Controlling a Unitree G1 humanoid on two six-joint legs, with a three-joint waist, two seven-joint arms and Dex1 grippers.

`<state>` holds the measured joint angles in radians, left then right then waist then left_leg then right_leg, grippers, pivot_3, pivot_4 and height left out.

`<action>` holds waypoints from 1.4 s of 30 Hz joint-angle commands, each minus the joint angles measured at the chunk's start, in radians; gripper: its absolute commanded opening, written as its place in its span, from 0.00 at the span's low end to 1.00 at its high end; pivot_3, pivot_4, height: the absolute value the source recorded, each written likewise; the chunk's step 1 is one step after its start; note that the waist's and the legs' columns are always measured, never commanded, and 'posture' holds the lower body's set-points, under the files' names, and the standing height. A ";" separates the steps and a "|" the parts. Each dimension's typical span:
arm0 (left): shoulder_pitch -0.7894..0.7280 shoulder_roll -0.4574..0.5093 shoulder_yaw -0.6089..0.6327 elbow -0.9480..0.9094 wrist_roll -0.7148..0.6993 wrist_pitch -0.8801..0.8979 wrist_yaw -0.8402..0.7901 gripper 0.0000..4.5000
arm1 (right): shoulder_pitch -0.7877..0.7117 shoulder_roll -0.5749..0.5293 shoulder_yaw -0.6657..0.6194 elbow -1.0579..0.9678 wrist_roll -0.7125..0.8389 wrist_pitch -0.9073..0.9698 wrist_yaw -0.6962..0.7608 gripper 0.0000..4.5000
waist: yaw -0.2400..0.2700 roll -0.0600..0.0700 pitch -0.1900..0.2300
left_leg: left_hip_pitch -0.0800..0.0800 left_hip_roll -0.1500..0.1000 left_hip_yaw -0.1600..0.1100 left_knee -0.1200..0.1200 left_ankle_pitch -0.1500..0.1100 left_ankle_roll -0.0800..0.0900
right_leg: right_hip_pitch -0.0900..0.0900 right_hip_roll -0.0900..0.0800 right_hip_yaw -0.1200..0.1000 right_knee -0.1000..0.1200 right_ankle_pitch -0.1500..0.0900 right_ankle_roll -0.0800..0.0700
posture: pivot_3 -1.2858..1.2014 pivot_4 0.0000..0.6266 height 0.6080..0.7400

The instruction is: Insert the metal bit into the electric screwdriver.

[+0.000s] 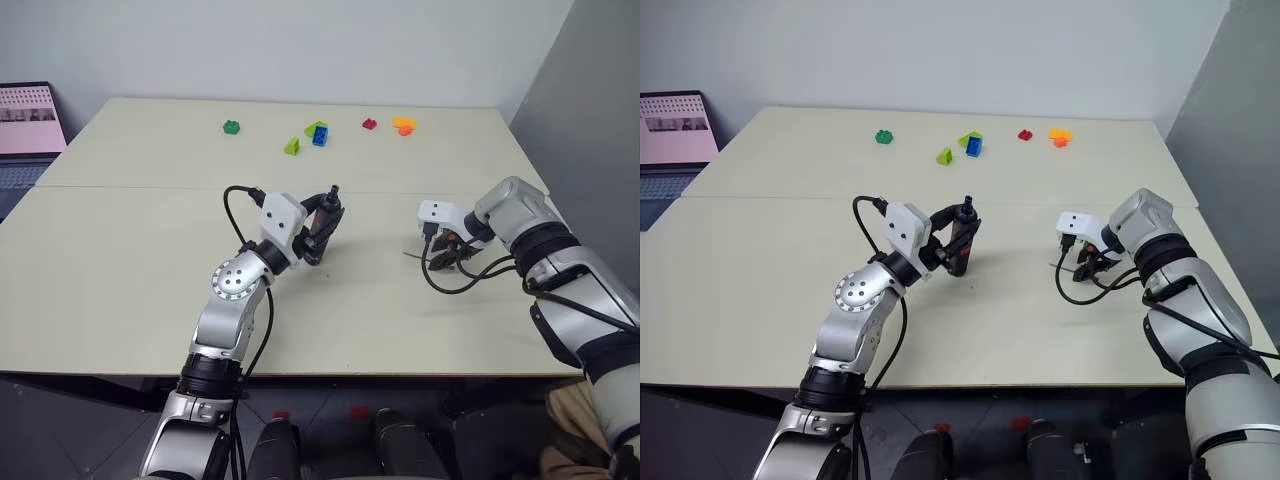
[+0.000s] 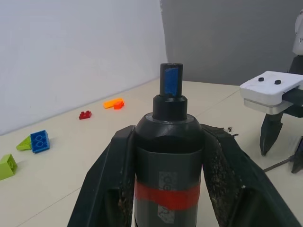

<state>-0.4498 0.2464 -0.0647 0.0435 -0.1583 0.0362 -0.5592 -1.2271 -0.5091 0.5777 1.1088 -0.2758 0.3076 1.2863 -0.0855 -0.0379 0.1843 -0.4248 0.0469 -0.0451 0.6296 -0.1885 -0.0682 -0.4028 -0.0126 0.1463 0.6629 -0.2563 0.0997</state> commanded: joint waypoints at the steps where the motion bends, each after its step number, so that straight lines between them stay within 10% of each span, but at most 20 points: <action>1: 0.022 0.010 -0.006 0.018 0.009 0.020 -0.001 0.37 | -0.020 0.006 -0.018 0.035 -0.033 -0.019 -0.005 0.30 | 0.000 0.002 -0.001 | 0.000 0.000 0.000 0.000 0.000 0.000 | 0.000 0.000 0.000 0.000 0.000 0.000 | 0.52 0.24 1.00; 7: 0.027 0.016 -0.002 0.015 0.007 0.022 -0.001 0.36 | -0.019 0.020 -0.041 0.043 -0.042 -0.031 -0.003 0.01 | -0.002 0.005 -0.004 | 0.001 0.000 0.000 0.000 0.000 0.000 | 0.000 0.000 0.000 0.000 0.000 0.000 | 0.52 0.24 1.00; 20: 0.002 -0.026 0.036 -0.135 -0.121 0.168 0.024 0.36 | 0.005 -0.013 -0.340 -0.235 0.150 0.137 -0.101 0.00 | -0.002 0.008 -0.002 | -0.002 0.000 0.000 -0.002 0.000 0.000 | -0.002 0.000 0.000 0.000 0.000 0.000 | 0.52 0.24 1.00; 29: -0.016 -0.109 0.002 -0.273 -0.171 0.297 0.083 0.36 | 0.370 -0.032 -0.672 -0.964 0.420 0.330 -0.265 0.00 | 0.024 0.009 -0.001 | -0.009 -0.002 -0.006 -0.002 0.000 0.000 | -0.003 -0.002 -0.006 -0.006 0.001 -0.001 | 0.52 0.24 1.00; 42: 0.070 -0.086 -0.113 -0.207 -0.090 0.093 -0.029 0.36 | 0.522 0.150 -0.932 -1.322 0.873 0.431 -0.497 0.00 | 0.003 0.010 -0.001 | -0.007 -0.001 -0.006 -0.001 0.001 0.000 | -0.003 -0.001 -0.004 -0.005 -0.002 -0.003 | 0.52 0.24 1.00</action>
<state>-0.3751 0.1740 -0.1681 -0.1556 -0.2553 0.1827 -0.5830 -0.6931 -0.3655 -0.3329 -0.1634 0.5363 0.7426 0.8118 -0.0825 -0.0284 0.1838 -0.4320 0.0455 -0.0504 0.6282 -0.1880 -0.0678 -0.4055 -0.0134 0.1424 0.6579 -0.2579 0.0967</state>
